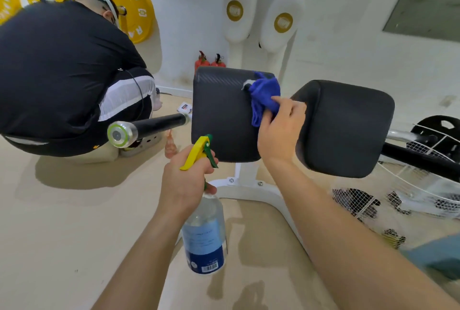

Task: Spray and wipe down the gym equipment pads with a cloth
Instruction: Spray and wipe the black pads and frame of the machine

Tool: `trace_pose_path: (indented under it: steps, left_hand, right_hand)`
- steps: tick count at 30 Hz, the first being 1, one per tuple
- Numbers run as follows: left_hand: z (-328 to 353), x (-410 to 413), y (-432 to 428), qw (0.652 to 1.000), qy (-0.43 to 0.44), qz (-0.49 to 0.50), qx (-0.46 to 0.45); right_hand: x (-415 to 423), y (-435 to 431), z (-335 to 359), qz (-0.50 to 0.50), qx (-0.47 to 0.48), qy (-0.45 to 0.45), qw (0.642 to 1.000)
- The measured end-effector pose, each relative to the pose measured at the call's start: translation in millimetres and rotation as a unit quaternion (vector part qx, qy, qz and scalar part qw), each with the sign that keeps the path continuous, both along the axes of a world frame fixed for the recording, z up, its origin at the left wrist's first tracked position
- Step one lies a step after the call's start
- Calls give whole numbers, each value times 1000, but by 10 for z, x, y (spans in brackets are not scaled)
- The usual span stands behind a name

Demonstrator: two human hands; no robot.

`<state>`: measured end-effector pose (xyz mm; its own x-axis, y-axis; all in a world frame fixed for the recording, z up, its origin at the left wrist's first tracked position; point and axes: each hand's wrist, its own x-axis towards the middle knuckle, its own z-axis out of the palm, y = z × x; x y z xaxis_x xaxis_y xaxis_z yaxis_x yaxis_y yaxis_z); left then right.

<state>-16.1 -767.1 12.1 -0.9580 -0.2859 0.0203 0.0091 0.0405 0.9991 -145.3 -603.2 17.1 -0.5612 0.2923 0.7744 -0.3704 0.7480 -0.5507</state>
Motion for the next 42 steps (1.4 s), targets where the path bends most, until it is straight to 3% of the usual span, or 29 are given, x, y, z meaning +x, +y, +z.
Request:
trace_pose_path:
  steps: [2, 7, 15, 21, 29, 37, 42]
  left_hand:
    - [41, 4, 105, 1000, -7, -7, -4]
    - [217, -81, 389, 998, -9, -21, -53]
    - [372, -253, 976, 986, -28, -1, -167]
    - [471, -455, 1288, 975, 2, 52, -217]
    - [491, -435, 1416, 955, -3, 43, -294]
    - [453, -308, 1208, 970, -1, 40, -238]
    - [563, -230, 1038, 983, 31, 25, -179]
  right_hand:
    - [228, -63, -297, 18, -92, -42, 995]
    - [626, 170, -723, 105, -153, -210, 960]
    - [804, 626, -273, 156, -289, -173, 929]
    - [776, 945, -56, 203, -299, -169, 917]
    - [643, 992, 193, 217, -279, -133, 926]
    - [-95, 511, 567, 245, -193, -111, 944]
    - [-13, 175, 25, 234, -167, -117, 951]
